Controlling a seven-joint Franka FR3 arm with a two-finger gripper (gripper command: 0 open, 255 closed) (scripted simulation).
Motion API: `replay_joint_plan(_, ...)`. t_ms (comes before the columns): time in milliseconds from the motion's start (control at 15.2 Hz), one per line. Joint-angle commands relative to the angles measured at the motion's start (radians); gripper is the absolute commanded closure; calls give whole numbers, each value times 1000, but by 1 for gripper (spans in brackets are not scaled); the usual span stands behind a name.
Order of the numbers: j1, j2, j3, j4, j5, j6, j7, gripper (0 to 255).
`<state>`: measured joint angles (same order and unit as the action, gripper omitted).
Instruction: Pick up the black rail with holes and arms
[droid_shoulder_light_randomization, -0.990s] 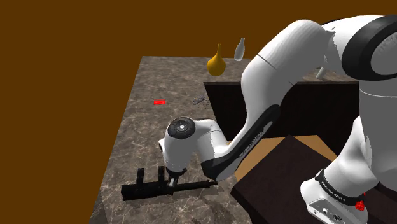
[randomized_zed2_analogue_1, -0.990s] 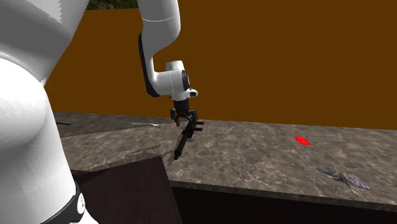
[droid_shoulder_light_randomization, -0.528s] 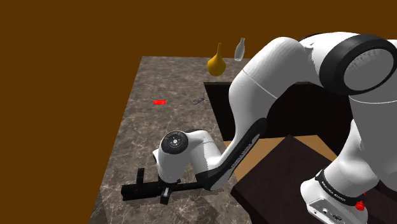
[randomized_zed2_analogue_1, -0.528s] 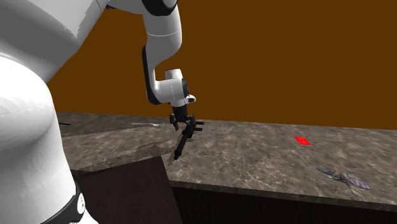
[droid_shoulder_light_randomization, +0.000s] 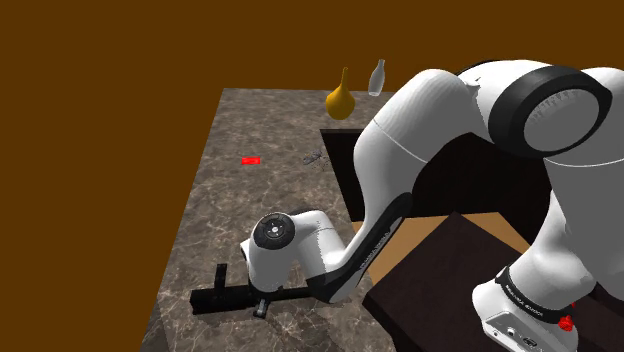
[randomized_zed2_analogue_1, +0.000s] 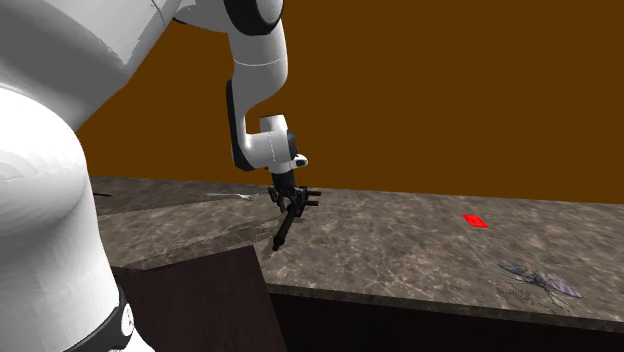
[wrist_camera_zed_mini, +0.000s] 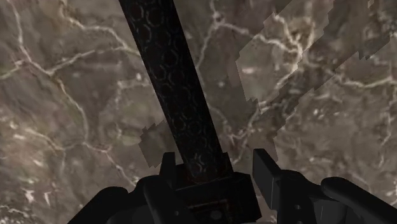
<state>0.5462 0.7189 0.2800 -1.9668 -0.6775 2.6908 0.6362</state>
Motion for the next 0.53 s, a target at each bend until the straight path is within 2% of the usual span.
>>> replay_joint_plan(0,0,1,0,1,0,1,0,255)
replay_joint_plan(462,-12,-25,14,-12,13,-13,-12,255)
